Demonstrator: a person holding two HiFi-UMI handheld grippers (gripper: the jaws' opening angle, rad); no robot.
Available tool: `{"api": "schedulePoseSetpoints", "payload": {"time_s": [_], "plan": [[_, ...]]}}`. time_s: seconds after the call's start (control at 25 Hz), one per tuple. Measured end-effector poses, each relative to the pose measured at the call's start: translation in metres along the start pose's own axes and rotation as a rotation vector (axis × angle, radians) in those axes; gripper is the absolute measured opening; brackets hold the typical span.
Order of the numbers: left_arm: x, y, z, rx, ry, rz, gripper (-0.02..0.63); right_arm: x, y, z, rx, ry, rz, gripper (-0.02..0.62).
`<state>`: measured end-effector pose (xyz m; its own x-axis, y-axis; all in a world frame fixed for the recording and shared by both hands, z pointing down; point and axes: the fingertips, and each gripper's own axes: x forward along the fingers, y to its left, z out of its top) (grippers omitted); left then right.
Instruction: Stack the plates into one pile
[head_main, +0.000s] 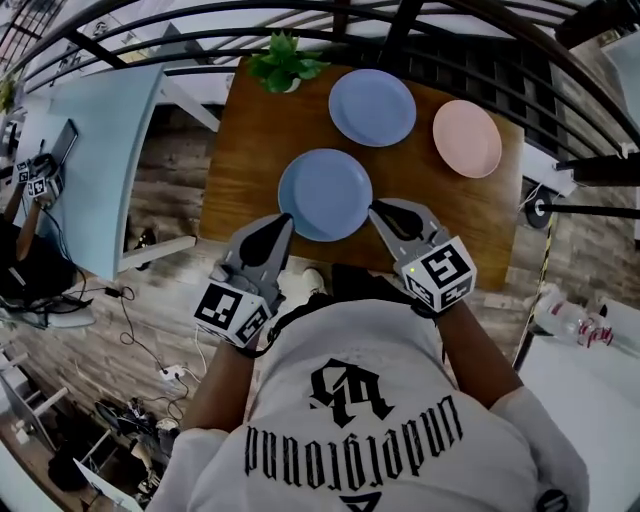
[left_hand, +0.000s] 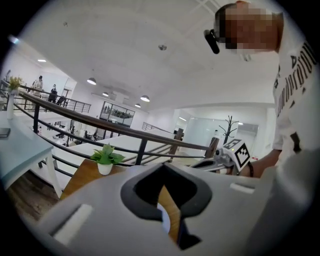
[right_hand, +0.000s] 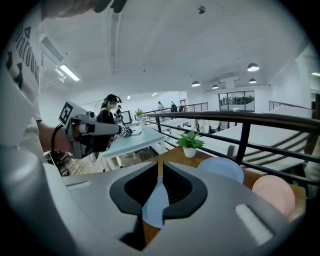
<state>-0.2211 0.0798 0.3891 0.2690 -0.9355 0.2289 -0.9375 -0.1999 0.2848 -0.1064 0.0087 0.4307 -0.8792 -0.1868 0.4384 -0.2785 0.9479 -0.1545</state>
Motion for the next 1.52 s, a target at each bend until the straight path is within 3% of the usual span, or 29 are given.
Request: {"api": "schedulePoseSetpoints", "payload": {"time_s": [0.4, 0.64, 1.04, 1.52], "plan": [[0.051, 0.041, -0.051, -0.035, 0.078, 0.054, 0.046, 0.046, -0.058, -0.072, 0.126, 0.155, 0.035, 0.064], [0.072, 0.067, -0.1, -0.059, 0.142, 0.097, 0.046, 0.072, -0.086, -0.119, 0.184, 0.24, 0.031, 0.074], [0.086, 0.09, -0.162, -0.107, 0.227, 0.142, 0.046, 0.098, -0.108, -0.193, 0.206, 0.41, 0.01, 0.074], [0.096, 0.115, -0.206, -0.167, 0.293, 0.174, 0.046, 0.136, -0.122, -0.241, 0.293, 0.518, 0.041, 0.074]]}}
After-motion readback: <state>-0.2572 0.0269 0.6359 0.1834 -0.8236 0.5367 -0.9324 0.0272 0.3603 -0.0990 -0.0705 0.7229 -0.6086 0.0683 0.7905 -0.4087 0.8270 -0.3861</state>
